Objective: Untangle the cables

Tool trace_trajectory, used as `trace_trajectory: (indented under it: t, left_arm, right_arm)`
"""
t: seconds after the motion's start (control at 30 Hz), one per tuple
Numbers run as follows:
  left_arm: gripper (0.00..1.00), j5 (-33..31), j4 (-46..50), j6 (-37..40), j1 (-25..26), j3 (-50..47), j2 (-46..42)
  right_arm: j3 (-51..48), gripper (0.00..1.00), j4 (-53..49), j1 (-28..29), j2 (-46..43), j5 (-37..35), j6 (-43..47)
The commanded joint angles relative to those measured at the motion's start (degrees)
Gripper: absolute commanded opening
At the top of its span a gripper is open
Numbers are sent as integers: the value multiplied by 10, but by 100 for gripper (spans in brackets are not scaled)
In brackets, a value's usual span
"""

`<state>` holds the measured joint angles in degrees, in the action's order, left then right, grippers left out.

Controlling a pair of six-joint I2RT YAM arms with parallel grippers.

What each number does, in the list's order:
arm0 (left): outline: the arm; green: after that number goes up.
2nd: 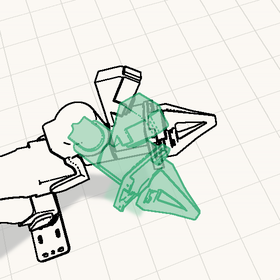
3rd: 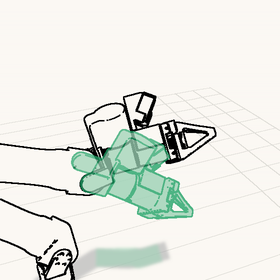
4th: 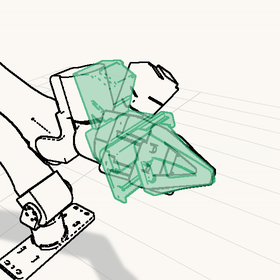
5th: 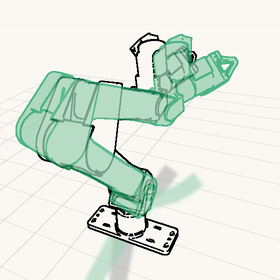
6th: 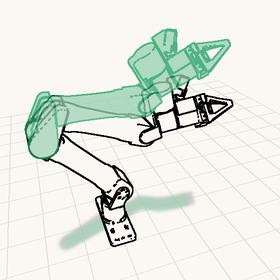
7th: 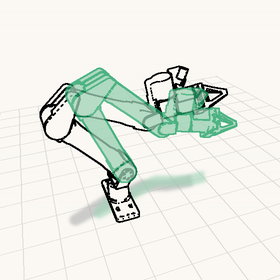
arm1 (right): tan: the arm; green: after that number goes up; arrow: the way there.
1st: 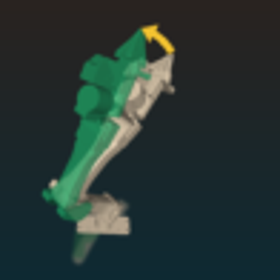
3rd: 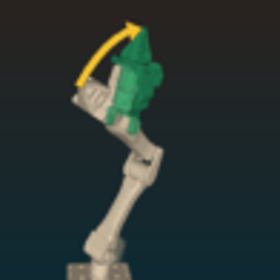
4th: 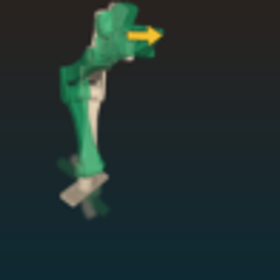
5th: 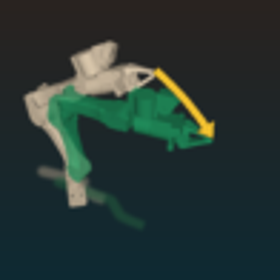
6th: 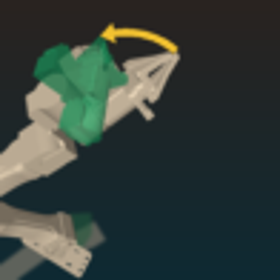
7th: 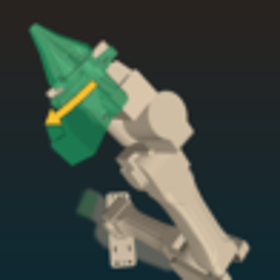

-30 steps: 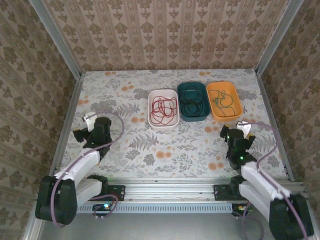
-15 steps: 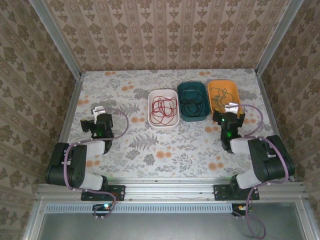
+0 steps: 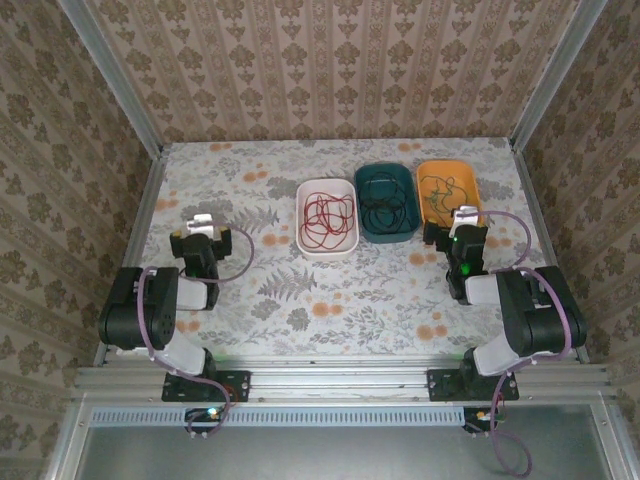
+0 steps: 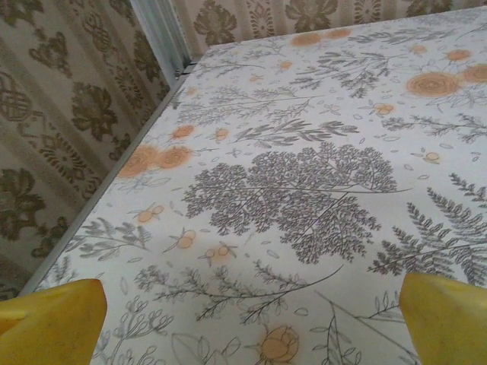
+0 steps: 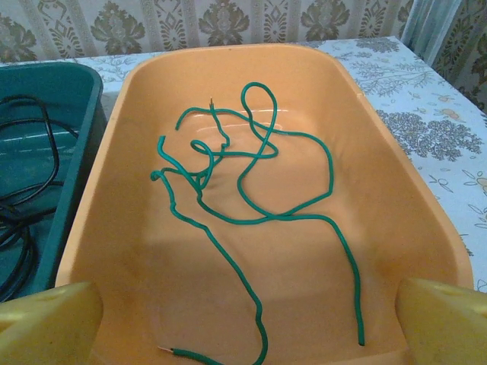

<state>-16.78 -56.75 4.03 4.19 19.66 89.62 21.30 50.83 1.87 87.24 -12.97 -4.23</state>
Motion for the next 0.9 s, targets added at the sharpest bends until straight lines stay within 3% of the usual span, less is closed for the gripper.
trace_trajectory:
  t: [0.0, 0.87]
  left_arm:
    - [100, 46, 3, -18, -15, 13, 0]
    - [100, 41, 8, -15, -11, 15, -1]
  right_arm:
    - [11, 100, -2, 3, 2, 4, 5]
    - [15, 100, -10, 0, 3, 11, 4]
